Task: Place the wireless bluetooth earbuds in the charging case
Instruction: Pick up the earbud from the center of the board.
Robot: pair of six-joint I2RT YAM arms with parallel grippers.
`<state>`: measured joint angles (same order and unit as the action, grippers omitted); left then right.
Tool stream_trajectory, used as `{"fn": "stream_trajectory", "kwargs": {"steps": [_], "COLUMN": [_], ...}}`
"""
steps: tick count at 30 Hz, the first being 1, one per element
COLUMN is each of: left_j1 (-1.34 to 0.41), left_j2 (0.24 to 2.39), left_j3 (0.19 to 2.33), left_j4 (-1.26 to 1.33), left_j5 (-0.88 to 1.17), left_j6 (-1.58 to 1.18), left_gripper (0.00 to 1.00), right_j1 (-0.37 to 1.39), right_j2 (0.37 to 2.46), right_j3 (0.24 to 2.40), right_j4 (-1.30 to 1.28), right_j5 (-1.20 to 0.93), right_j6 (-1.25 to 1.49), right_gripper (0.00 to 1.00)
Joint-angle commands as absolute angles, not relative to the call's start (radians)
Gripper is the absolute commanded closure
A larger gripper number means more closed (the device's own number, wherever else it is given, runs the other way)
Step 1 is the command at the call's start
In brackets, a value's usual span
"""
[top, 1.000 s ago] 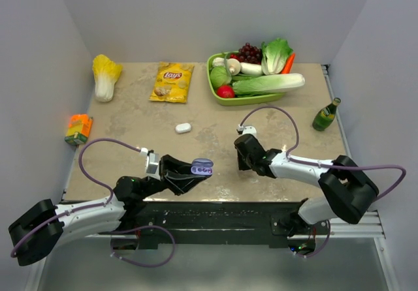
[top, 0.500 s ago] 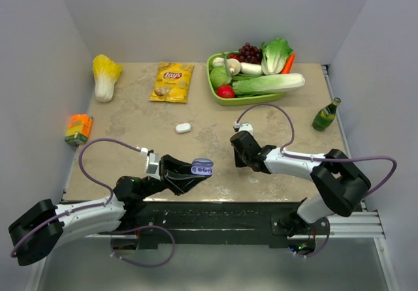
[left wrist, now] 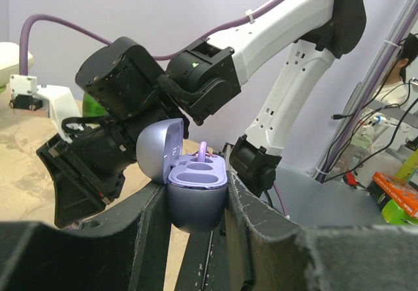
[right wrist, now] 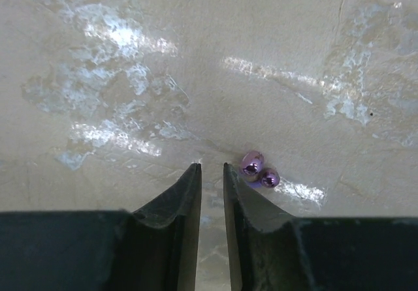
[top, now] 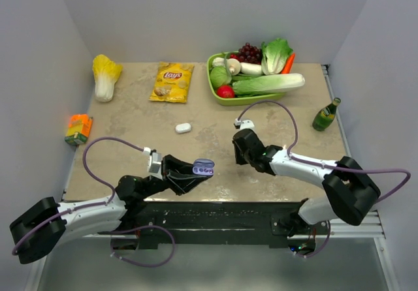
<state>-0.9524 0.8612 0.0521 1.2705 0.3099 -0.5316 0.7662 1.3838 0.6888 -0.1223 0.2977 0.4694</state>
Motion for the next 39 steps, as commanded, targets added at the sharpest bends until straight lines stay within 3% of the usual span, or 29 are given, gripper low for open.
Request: {"fn": "stream_trajectory", "kwargs": {"steps": [1,39], "left_j1": [-0.962,-0.965], "left_j2": [0.864,0.887], "left_j3": [-0.097,-0.123], "left_j4": [1.586,1.632], "left_j5": [0.31,0.304], "left_j6": [-0.534,-0.535], "left_gripper": [1.0,1.0], "right_j1": [0.764,0.762], "right_j2": [1.411,1.44], "right_j3": [0.713,0.747], "right_j4": [-0.163,-0.23], "right_j5": [0.308,0.37], "right_j6": [0.454,0.499], "right_gripper": [0.75,0.62]}}
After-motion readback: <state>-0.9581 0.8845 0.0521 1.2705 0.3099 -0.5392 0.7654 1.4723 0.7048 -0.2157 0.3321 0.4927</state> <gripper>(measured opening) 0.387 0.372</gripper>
